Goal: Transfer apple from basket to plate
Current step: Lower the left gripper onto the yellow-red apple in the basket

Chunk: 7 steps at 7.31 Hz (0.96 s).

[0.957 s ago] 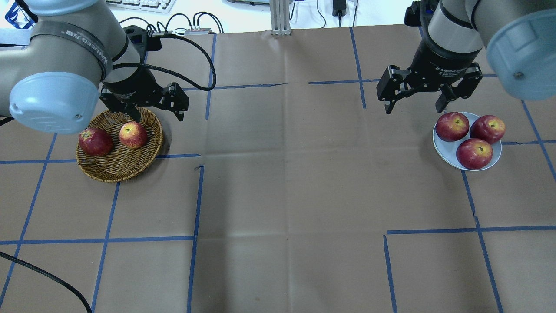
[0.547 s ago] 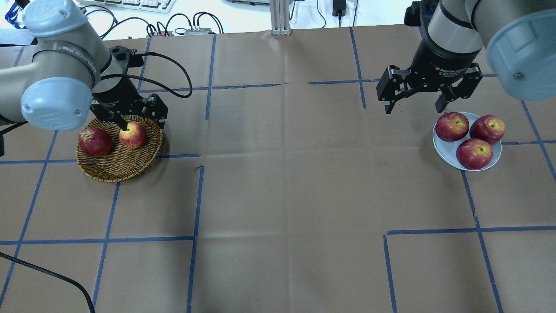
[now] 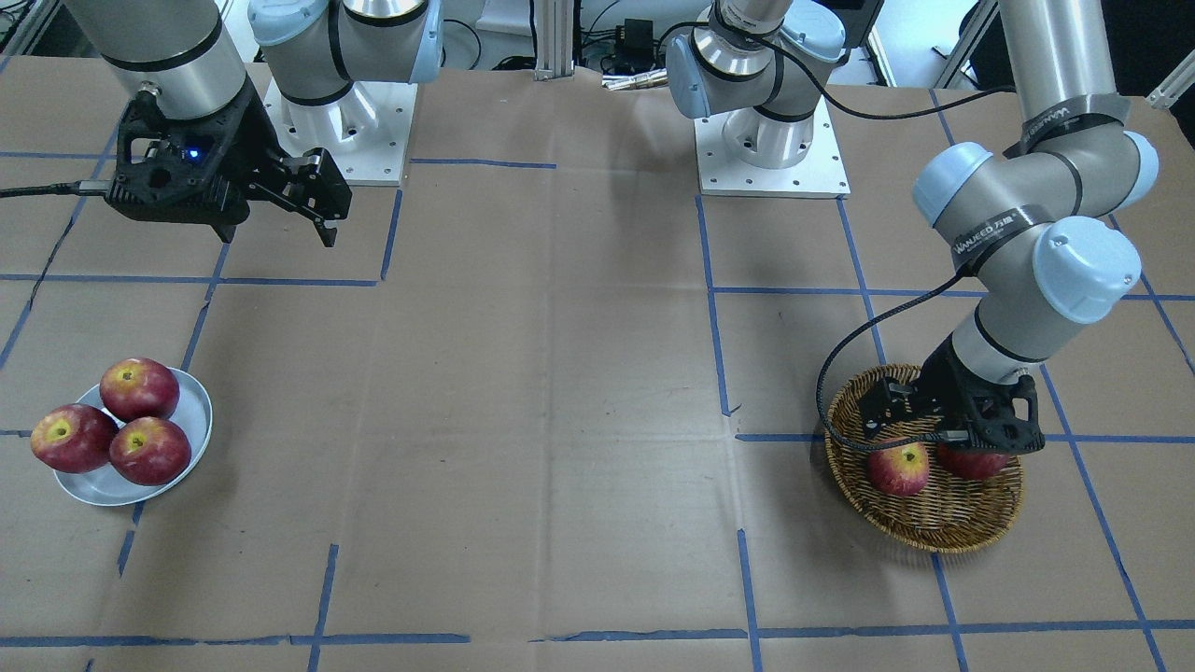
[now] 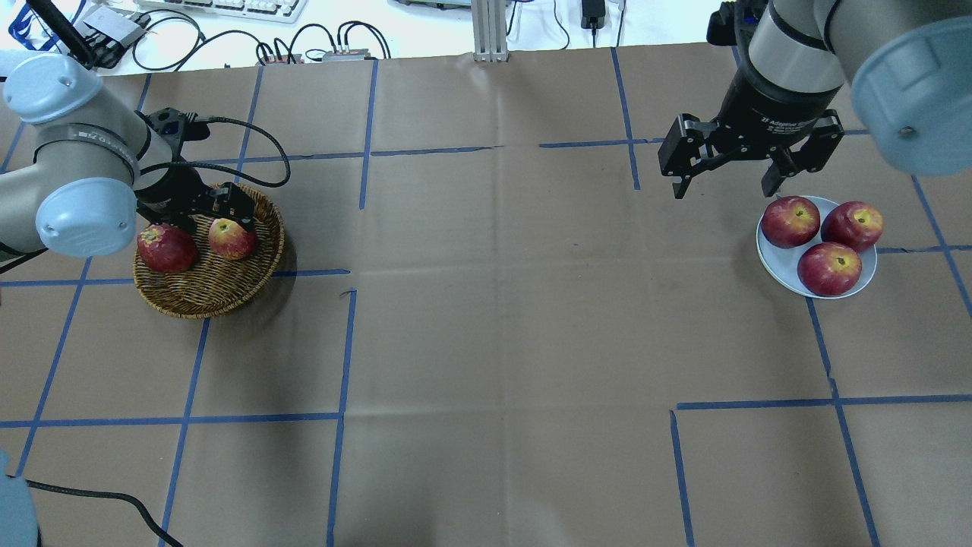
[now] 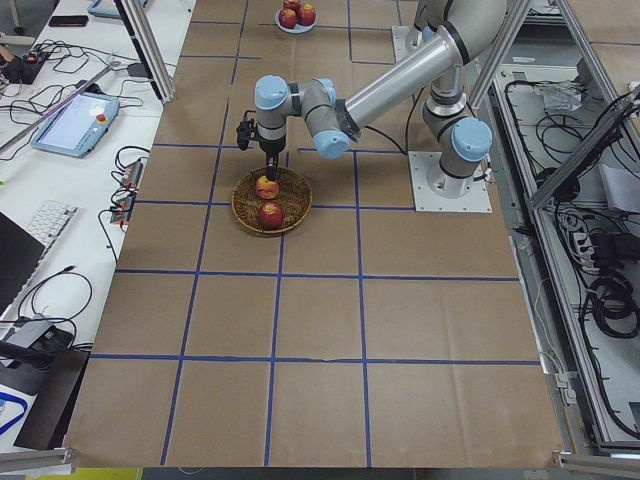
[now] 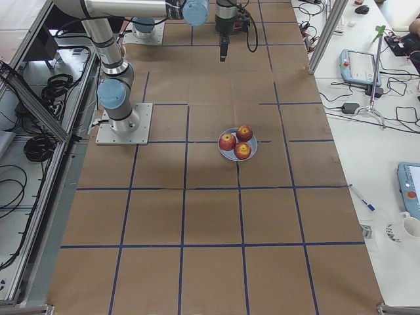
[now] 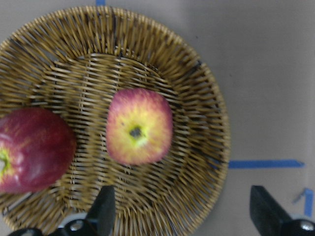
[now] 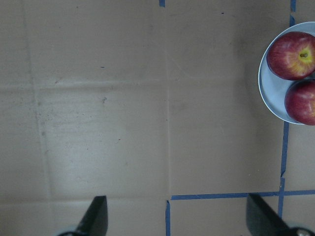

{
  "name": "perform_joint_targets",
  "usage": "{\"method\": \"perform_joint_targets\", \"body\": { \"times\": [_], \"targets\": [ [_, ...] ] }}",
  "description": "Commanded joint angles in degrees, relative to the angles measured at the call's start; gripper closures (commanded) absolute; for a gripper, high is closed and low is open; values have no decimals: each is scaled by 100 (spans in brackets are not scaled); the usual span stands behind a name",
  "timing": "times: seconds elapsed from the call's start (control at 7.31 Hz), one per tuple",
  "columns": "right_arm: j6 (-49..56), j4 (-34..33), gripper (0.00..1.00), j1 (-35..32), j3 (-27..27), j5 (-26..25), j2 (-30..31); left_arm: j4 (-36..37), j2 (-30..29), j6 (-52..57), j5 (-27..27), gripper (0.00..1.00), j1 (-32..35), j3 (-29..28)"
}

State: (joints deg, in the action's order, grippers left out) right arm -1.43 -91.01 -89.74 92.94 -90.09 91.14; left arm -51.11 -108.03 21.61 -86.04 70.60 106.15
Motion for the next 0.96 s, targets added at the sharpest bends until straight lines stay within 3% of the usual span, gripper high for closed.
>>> {"method": "perform_joint_targets", "body": {
  "times": [0.0, 0.55, 0.68, 0.82],
  "targets": [
    [2, 4, 0, 0, 5, 0, 0, 557, -297, 256, 34, 5, -29, 20],
    [-6, -5, 0, 0, -4, 0, 0, 576, -762, 282, -45, 16, -134, 20],
    [-6, -5, 0, 0, -4, 0, 0, 576, -807, 291, -62, 25, -169, 20],
    [-6, -5, 0, 0, -4, 0, 0, 576, -816, 265, -228, 45, -178, 20]
  ]
}}
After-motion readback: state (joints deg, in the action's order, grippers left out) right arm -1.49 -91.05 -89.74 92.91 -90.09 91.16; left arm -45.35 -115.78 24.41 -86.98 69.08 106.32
